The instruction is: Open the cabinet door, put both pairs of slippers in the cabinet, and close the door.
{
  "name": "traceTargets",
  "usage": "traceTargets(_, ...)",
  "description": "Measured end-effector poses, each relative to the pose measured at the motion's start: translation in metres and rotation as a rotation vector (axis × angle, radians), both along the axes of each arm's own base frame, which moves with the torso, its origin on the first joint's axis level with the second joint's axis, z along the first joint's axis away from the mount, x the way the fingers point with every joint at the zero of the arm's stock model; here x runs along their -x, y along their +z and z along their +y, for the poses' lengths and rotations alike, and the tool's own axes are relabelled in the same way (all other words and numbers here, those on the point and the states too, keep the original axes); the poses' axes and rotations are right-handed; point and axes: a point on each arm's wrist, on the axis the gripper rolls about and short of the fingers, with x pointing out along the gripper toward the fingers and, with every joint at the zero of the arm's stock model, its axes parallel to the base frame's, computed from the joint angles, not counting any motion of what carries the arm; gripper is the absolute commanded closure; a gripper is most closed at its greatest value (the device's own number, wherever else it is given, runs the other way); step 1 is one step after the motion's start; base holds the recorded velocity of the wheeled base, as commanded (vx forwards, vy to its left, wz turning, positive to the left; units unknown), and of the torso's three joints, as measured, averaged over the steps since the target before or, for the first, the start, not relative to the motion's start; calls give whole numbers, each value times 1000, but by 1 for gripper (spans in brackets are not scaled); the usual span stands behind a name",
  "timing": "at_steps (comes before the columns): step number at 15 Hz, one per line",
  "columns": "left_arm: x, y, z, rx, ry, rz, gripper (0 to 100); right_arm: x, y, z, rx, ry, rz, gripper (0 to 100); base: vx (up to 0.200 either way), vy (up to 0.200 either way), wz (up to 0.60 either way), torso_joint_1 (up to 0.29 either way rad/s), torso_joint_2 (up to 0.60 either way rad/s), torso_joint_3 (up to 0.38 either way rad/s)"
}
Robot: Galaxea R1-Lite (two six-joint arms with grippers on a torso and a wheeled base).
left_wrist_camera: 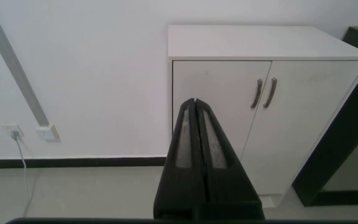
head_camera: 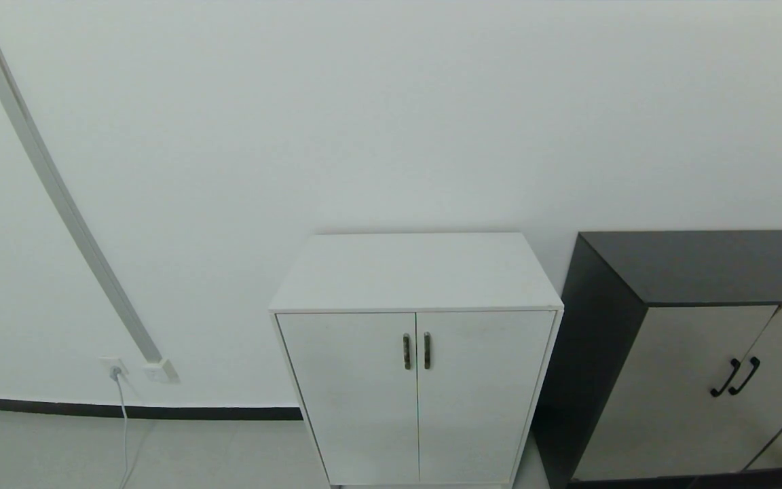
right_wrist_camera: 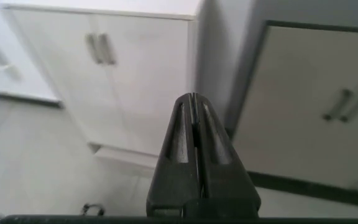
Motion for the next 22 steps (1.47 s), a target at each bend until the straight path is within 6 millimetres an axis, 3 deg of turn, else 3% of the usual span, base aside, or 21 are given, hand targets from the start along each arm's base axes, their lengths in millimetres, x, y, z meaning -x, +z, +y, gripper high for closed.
traceTargets(22,0,0,0,-3,3,0,100,11,-2,0,-101,-191,-143,100,0,0,0,0,0,0)
